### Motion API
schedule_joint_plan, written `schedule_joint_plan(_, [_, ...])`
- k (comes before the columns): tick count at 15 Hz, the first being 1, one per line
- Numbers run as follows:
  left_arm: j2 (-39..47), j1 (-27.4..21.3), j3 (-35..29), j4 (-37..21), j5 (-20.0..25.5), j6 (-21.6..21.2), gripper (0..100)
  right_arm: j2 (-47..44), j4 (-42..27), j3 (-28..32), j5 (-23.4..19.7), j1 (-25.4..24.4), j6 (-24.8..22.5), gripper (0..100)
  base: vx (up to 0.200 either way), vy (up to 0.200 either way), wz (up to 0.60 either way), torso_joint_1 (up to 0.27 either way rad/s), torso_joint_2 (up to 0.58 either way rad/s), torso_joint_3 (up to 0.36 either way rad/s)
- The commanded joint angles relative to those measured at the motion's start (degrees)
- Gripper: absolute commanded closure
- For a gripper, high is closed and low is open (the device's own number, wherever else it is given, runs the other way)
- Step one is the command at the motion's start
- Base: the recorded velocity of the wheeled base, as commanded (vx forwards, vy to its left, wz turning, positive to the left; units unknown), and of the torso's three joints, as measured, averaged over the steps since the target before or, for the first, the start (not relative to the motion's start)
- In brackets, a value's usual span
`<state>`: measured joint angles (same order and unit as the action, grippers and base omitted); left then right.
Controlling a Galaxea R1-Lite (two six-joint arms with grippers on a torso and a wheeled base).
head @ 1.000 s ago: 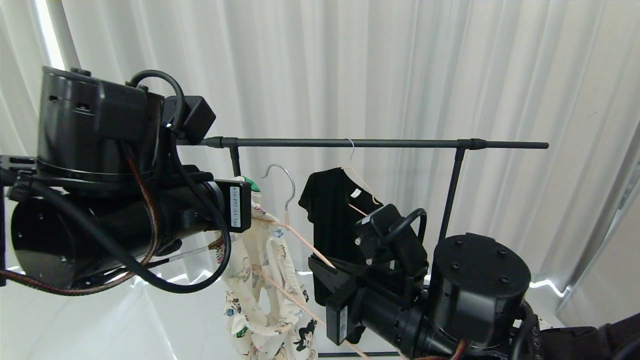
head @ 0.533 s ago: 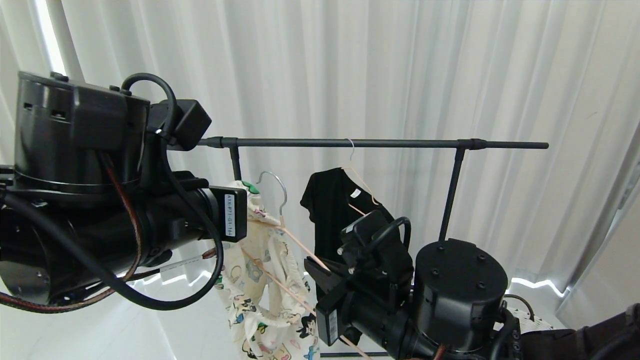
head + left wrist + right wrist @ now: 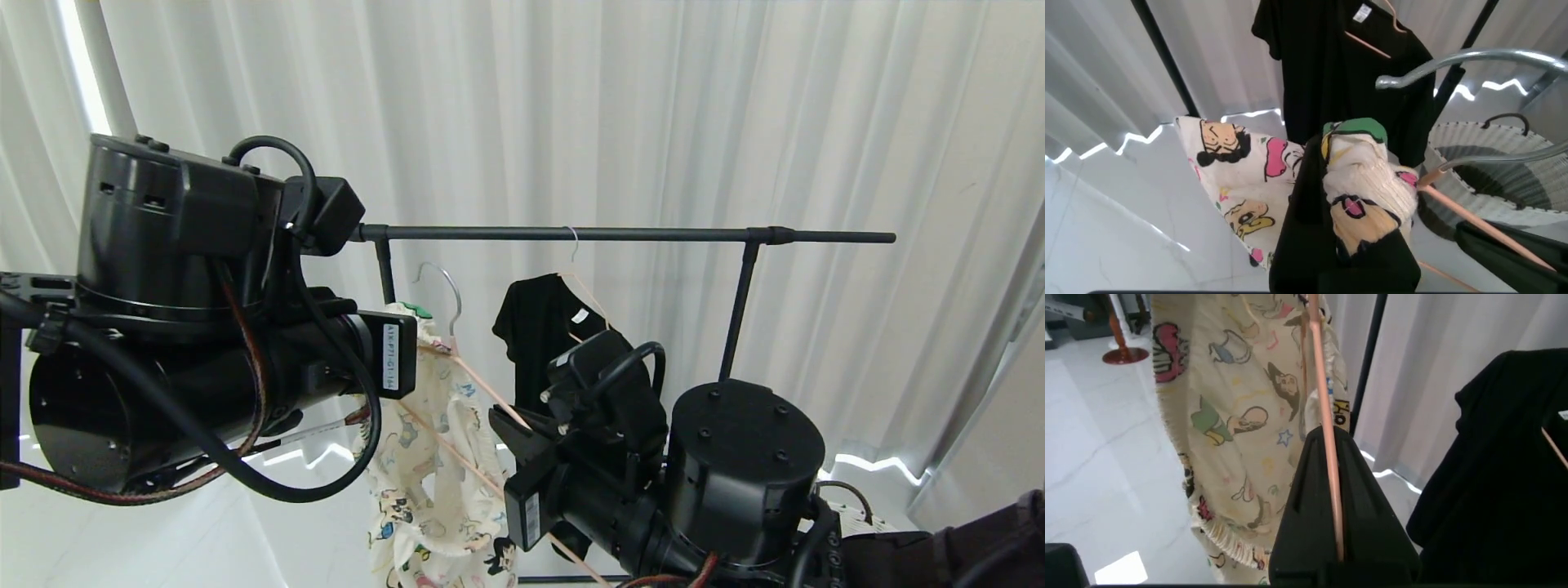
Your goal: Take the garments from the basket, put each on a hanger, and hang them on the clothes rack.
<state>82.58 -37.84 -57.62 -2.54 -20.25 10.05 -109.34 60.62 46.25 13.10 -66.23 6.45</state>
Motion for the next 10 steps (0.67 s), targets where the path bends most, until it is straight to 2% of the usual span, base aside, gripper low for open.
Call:
schedule_joint_plan(1, [0.1, 0.0, 0.1, 0.0, 0.0, 0.0, 0, 0.1, 0.0, 0.1, 0.1, 0.2, -0.1, 100, 0.000, 0.000, 0.00, 0.000, 0.00, 0.000])
schedule_joint_plan(3, [0.0, 0.1, 0.1, 0.0, -0.1, 0.0, 0, 0.2, 0.1, 0.1, 0.1, 0.8, -0.5, 100, 0.000, 0.000, 0.00, 0.000, 0.00, 0.000])
schedule_joint_plan(5, [-0.4, 0.3, 0.1, 0.0, -0.1, 0.0, 0, 0.2, 2.4, 0.0, 0.0, 2.2, -3.3, 100, 0.000, 0.000, 0.00, 0.000, 0.00, 0.000])
schedule_joint_plan(8, [-0.6, 1.2, 0.7, 0.0, -0.1, 0.0, 0, 0.4, 3.5, -0.4, 0.0, 3.1, -5.1, 100, 0.000, 0.000, 0.00, 0.000, 0.00, 0.000])
schedule_joint_plan(9, [-1.2, 1.2, 1.4, 0.0, -0.1, -0.4, 0, 0.4, 4.3, -0.8, 0.0, 3.7, -5.8, 100, 0.000, 0.000, 0.00, 0.000, 0.00, 0.000])
schedule_joint_plan(10, [-3.1, 1.1, 3.7, 0.0, 0.1, -2.8, 0, 0.6, 6.3, -2.0, -0.2, 4.9, -7.4, 100, 0.000, 0.000, 0.00, 0.000, 0.00, 0.000])
